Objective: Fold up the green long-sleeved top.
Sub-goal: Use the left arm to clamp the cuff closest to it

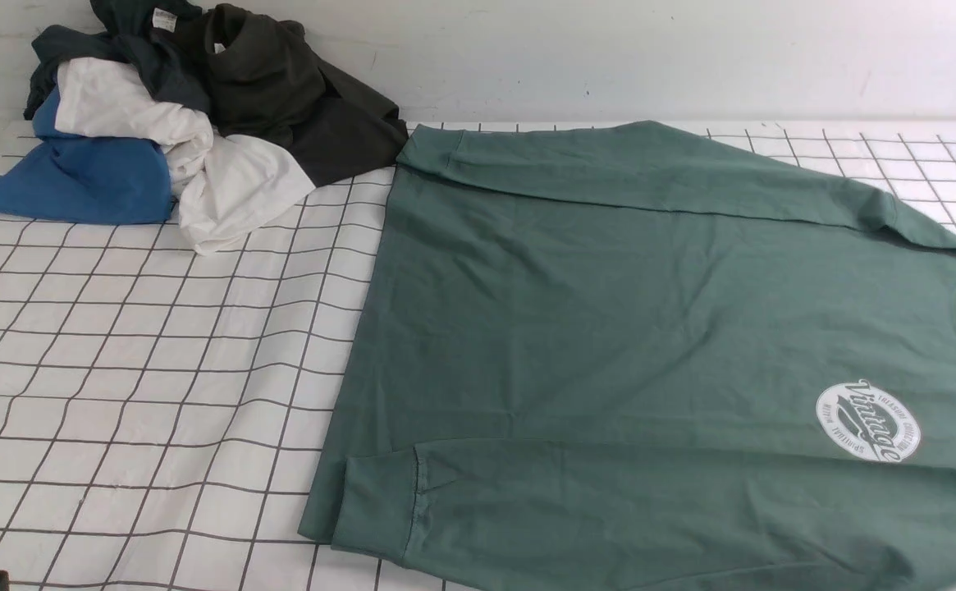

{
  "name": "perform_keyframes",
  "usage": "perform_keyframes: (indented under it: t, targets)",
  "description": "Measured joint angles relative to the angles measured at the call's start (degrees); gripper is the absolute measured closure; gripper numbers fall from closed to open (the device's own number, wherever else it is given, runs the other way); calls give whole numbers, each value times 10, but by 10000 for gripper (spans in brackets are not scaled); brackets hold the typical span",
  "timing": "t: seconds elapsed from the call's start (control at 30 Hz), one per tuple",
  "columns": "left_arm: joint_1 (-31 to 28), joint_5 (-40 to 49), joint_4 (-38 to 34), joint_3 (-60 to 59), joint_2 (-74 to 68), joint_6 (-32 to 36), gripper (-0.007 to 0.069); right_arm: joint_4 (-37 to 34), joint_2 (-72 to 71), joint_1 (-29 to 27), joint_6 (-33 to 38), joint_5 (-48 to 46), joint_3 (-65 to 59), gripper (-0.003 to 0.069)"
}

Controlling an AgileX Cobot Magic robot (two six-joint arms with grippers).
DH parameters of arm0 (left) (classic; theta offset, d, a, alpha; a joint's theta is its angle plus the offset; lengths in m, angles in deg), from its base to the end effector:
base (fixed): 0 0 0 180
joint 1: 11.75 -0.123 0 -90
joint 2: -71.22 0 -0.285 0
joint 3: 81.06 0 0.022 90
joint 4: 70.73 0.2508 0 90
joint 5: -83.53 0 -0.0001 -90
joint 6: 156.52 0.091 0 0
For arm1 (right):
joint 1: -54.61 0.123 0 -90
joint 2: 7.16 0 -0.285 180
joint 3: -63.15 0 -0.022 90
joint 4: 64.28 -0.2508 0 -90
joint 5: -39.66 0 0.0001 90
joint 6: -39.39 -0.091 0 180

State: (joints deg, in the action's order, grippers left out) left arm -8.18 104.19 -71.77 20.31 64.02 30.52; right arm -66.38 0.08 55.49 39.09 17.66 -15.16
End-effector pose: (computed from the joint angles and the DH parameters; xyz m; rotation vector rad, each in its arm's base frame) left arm 0.0529 -0.0039 0.1730 0.1605 1.8517 0.0243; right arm 0.0523 0.0021 0.1728 0.0130 1.8771 0.0504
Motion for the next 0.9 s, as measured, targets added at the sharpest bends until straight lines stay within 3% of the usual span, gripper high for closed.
perform_keyframes:
  t: [0.9]
  targets:
    - [0,-21,3,-1,0,0,631,7,0,0,3,0,0,673]
